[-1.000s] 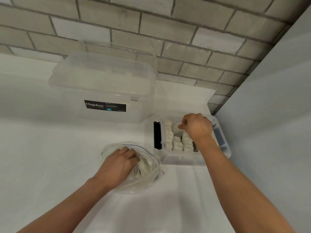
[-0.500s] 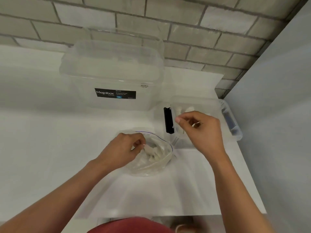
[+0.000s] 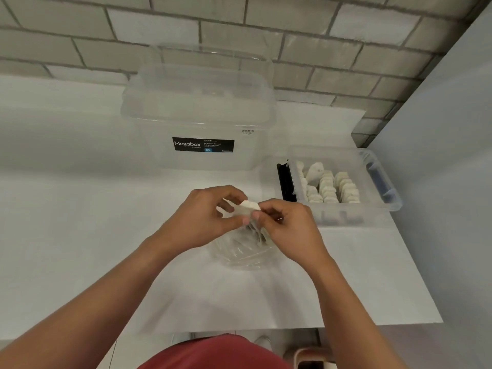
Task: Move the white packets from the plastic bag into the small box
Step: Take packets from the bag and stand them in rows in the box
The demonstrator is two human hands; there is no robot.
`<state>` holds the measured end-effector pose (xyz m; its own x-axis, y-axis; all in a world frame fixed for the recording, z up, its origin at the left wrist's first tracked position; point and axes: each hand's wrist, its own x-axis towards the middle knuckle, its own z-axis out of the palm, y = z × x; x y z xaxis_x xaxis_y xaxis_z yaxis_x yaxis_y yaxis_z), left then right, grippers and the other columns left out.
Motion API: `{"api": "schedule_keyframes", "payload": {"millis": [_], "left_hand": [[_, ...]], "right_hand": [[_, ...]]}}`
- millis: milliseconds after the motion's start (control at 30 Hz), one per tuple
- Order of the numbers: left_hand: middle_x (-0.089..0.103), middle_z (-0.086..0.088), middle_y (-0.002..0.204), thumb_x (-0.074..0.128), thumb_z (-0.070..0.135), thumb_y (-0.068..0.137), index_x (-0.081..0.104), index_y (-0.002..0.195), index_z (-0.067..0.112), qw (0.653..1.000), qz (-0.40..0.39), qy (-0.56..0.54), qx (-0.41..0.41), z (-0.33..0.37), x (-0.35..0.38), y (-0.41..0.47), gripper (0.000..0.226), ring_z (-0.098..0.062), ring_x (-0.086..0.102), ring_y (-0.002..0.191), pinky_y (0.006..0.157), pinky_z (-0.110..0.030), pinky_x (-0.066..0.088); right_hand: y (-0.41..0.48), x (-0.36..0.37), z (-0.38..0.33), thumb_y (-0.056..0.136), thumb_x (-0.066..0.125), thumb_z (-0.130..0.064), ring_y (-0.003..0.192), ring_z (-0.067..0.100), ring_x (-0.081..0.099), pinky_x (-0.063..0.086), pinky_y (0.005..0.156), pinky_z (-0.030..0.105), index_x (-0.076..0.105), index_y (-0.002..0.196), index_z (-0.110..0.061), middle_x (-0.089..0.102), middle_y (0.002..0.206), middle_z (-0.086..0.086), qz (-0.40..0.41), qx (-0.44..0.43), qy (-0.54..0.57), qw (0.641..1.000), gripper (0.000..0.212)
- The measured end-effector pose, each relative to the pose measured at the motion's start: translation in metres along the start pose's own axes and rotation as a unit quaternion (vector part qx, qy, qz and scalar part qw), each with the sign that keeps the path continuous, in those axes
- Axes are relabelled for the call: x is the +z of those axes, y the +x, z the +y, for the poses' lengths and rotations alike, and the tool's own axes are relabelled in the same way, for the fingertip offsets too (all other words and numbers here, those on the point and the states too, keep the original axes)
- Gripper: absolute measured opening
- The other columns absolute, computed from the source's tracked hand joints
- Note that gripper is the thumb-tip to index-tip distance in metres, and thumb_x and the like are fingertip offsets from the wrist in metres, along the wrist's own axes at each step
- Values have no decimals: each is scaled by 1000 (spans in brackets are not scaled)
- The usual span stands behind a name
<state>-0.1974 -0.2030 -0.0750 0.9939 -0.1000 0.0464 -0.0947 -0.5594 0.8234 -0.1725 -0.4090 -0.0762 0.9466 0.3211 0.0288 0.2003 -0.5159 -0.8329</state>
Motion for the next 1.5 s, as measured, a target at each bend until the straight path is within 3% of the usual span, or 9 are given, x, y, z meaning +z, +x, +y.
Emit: {"api": "schedule_keyframes", "payload": {"millis": [133, 267, 367, 533, 833, 1033, 1167, 1300, 1500], "left_hand": [[74, 14, 91, 83, 24, 80, 71, 99, 34, 997, -14, -69, -42, -5, 7, -1, 24, -8, 70, 83, 79, -30, 57], [75, 8, 85, 83, 22, 80, 69, 95, 33, 993, -19, -106, -51, 0, 13, 2, 23, -12, 69, 77, 78, -32, 56], [75, 11, 81, 82, 17, 80, 69, 95, 32, 993, -27, -106, -43, 10, 15, 6, 25, -9, 68, 76, 78, -27, 55], [75, 10, 91, 84, 24, 79, 70, 95, 31, 992, -3, -121, -36, 22, 27, 18, 23, -7, 71, 83, 78, -27, 57], [63, 21, 111, 71, 43, 87, 72, 107, 35, 993, 31, 77, 89, 51, 75, 52, 21, 0, 58, 103, 85, -32, 53], [58, 19, 119, 64, 45, 92, 71, 115, 32, 978, 42, 188, 82, 60, 99, 64, 27, -5, 55, 109, 80, -27, 50], [59, 19, 118, 63, 44, 93, 72, 113, 32, 978, 55, 191, 70, 60, 102, 64, 25, -4, 57, 107, 78, -25, 49], [61, 21, 115, 64, 46, 92, 72, 111, 36, 975, 72, 201, 64, 62, 103, 62, 23, -2, 56, 108, 76, -25, 49], [63, 20, 112, 65, 46, 91, 73, 108, 36, 975, 75, 201, 55, 63, 104, 63, 21, -5, 58, 104, 78, -31, 53]], "right_hand": [[-5, -4, 0, 92, 72, -21, 71, 7, 68, 57, 69, 31, 78, 98, -26, 74, 82, -12, 14, 12, 11, 1000, 11], [-9, -13, -3, 88, 77, -24, 78, 3, 66, 55, 70, 18, 71, 121, -33, 69, 103, -15, 29, -4, -20, 999, 34], [-6, -23, -3, 91, 74, -23, 80, 5, 67, 50, 72, 13, 78, 108, -29, 71, 93, -15, 29, -62, -79, 994, 17], [1, -51, 3, 92, 73, -23, 82, 7, 65, 51, 74, 20, 79, 98, -28, 72, 88, -15, 50, -106, -147, 982, 10], [63, -143, 42, 93, 72, -30, 75, -3, 65, 46, 73, 7, 80, 96, -26, 76, 91, -18, 171, -50, -198, 964, 9], [104, -158, 76, 91, 74, -32, 74, -6, 63, 44, 70, 9, 80, 98, -27, 76, 93, -15, 116, -10, -203, 972, 10], [119, -154, 95, 90, 75, -31, 88, 4, 66, 53, 82, 26, 81, 95, -28, 76, 95, -14, 47, 24, -208, 977, 8], [132, -147, 114, 86, 79, -31, 95, 9, 67, 55, 90, 31, 81, 92, -30, 77, 97, -12, -32, 64, -224, 972, 7], [146, -136, 128, 83, 78, -36, 92, 19, 69, 59, 83, 39, 79, 88, -33, 76, 95, -8, -25, 83, -282, 955, 6]]}}
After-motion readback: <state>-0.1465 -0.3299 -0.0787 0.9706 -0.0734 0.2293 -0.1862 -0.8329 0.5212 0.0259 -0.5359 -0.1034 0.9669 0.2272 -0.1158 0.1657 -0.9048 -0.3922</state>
